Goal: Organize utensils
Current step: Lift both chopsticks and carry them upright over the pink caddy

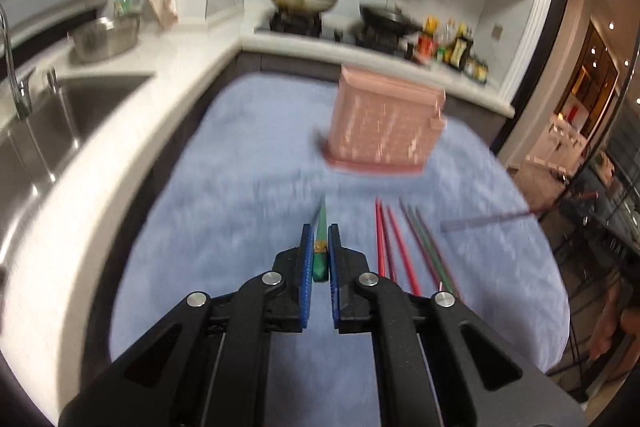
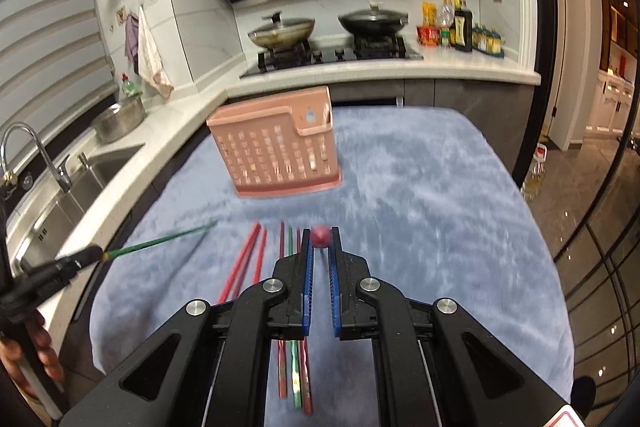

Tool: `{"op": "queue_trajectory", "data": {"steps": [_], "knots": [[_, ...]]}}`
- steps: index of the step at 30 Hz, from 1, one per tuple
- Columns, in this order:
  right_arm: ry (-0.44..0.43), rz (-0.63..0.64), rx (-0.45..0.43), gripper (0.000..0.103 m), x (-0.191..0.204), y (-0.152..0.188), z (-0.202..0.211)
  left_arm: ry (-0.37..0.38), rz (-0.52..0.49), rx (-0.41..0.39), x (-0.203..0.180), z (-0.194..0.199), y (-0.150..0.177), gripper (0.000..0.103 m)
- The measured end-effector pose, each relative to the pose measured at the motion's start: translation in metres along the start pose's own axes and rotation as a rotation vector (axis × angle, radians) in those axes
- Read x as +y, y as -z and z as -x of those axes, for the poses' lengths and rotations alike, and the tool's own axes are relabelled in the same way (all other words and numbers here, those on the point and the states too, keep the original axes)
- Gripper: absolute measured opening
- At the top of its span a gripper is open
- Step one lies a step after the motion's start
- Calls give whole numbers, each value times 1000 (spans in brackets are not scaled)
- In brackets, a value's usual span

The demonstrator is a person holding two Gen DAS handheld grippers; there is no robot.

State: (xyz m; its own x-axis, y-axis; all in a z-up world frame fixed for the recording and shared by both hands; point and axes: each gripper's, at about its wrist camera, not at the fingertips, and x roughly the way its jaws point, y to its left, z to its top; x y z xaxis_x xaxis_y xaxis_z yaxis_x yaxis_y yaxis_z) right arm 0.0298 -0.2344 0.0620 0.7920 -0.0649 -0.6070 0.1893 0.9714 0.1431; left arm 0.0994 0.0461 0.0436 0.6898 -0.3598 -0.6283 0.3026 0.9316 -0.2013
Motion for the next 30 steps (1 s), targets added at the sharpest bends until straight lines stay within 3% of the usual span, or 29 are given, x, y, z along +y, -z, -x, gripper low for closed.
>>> {"op": "queue_trajectory", "data": {"steps": [9, 16, 24, 27, 30], "knots": [[-32, -19, -83, 7, -4, -46, -1, -16, -36, -118, -12, 6, -67, 7], [-91, -61, -152, 7, -13, -94, -8, 37, -48, -217, -26, 12, -126, 7], [-157, -92, -273, 7, -10, -162, -23, 53, -78, -409, -53, 24, -203, 7], [-176, -101, -301, 7, -5, -184, -35, 59, -76, -465, -60, 18, -229, 7], [-181, -105, -310, 7, 1, -203, -50, 62, -74, -470, -63, 0, -245, 7]]}}
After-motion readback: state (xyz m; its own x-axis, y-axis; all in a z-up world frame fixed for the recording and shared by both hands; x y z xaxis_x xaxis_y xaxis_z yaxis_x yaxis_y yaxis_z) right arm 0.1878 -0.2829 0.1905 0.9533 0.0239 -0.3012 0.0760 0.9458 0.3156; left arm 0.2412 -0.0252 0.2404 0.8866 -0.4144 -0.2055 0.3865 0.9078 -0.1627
